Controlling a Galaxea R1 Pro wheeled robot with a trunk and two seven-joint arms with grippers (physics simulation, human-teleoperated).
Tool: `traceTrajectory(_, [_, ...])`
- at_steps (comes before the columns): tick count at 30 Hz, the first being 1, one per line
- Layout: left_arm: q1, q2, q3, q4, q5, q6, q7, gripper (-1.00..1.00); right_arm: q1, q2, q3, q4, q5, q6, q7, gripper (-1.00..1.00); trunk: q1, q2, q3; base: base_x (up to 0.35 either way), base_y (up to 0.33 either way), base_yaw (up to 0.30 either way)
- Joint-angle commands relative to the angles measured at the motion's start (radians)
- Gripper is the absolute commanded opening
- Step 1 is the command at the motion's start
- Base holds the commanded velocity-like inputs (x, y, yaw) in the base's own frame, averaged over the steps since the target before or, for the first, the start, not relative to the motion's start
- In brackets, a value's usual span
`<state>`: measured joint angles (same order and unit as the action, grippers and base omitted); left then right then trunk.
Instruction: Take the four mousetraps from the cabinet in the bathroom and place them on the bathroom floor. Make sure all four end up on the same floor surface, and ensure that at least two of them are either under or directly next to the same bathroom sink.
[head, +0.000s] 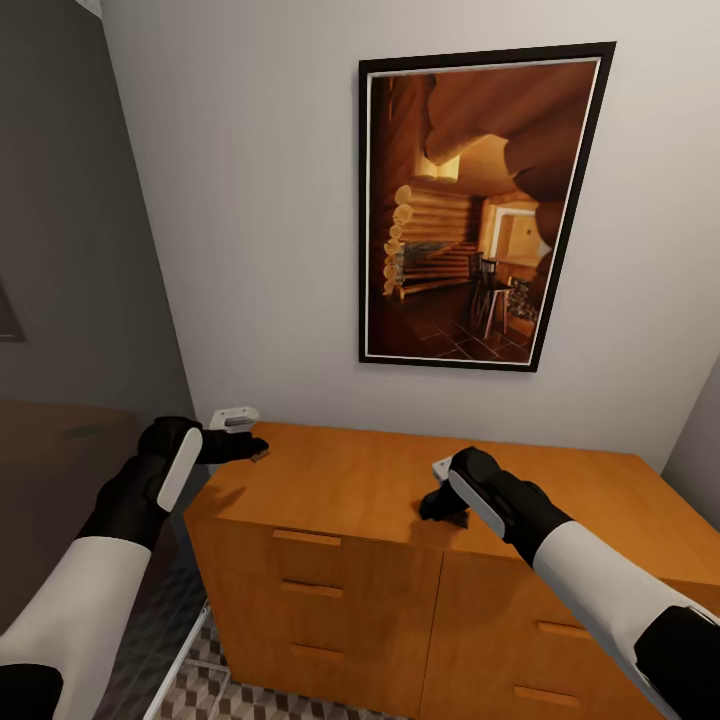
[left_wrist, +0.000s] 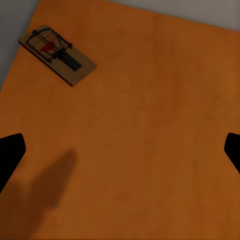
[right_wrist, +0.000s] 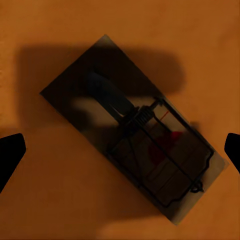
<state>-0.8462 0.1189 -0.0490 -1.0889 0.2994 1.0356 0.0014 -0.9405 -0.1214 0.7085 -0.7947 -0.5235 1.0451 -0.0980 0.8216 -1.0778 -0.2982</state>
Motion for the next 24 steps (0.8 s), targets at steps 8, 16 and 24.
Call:
traceTrajectory(8, [-0.001, 0.001, -0.003, 0.015, 0.000, 0.004, 0.000, 1.00, -0.001, -0.001, 0.010, -0.001, -0.008, 0.002, 0.021, 1.00, 0.000, -0.001, -0.001, 0.000, 0.000, 0.000])
traceTrajectory(16, [-0.001, 0.000, -0.008, 0.022, 0.000, 0.004, 0.000, 1.00, -0.001, -0.002, 0.012, -0.001, 0.002, 0.002, 0.035, 1.00, 0.000, -0.001, -0.001, 0.000, 0.000, 0.000])
traceTrajectory(24, [-0.001, -0.008, -0.017, 0.024, 0.000, 0.004, 0.000, 1.00, -0.001, -0.004, 0.011, -0.001, 0.010, 0.002, 0.039, 1.00, 0.000, -0.001, -0.001, 0.000, 0.000, 0.000])
